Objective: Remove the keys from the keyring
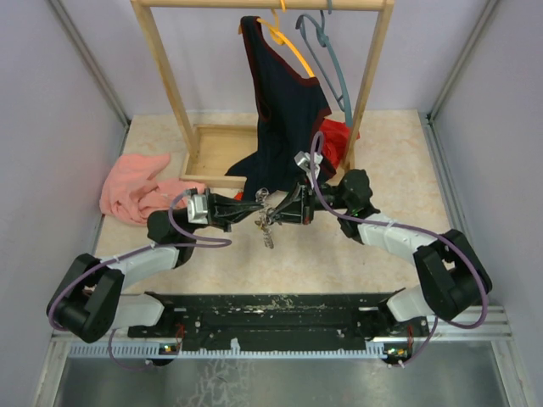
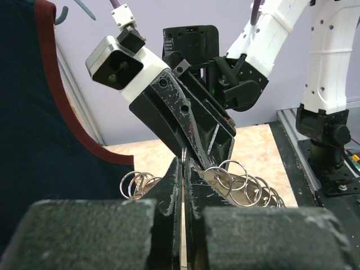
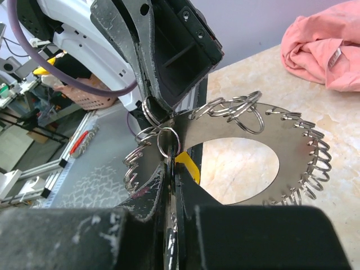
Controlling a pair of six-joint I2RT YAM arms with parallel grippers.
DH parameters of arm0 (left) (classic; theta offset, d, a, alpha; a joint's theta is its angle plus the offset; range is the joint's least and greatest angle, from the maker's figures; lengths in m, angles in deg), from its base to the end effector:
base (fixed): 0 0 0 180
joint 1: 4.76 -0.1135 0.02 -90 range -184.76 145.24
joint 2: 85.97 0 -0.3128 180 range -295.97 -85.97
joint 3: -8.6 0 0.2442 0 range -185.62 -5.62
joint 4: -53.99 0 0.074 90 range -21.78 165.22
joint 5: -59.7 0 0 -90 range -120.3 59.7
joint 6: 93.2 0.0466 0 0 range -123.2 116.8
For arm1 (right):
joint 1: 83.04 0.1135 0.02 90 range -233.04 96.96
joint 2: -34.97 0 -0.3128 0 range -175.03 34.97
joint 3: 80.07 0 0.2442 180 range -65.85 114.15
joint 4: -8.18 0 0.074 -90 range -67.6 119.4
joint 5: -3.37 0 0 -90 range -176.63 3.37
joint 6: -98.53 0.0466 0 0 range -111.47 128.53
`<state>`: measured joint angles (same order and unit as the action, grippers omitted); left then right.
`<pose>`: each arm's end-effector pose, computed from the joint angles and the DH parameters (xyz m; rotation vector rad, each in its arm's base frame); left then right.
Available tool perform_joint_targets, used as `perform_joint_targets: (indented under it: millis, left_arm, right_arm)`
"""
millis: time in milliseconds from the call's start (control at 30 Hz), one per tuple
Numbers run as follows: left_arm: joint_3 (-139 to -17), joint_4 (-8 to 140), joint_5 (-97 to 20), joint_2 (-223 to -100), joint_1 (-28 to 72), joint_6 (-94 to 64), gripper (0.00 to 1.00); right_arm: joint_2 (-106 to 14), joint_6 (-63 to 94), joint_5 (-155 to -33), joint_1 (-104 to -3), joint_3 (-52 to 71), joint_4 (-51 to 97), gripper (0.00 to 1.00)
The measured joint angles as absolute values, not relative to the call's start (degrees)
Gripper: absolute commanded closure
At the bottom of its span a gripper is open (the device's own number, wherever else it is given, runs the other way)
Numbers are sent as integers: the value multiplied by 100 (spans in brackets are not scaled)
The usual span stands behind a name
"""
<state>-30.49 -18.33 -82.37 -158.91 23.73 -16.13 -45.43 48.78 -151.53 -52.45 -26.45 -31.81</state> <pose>0.1683 -0.1331 0.3404 0.9943 0.7459 -1.0392 0.2171 0.1774 0.3333 -0.9731 1.4474 1.6997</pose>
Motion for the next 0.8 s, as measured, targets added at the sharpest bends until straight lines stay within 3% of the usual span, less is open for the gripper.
perform_joint_targets:
  millis: [800]
  left_arm:
    - [-2686,-1826,-7160,-15769,2581,-597,100]
  right_arm:
    - [-4394,2834,-14823,-5217,-1701,-336,100]
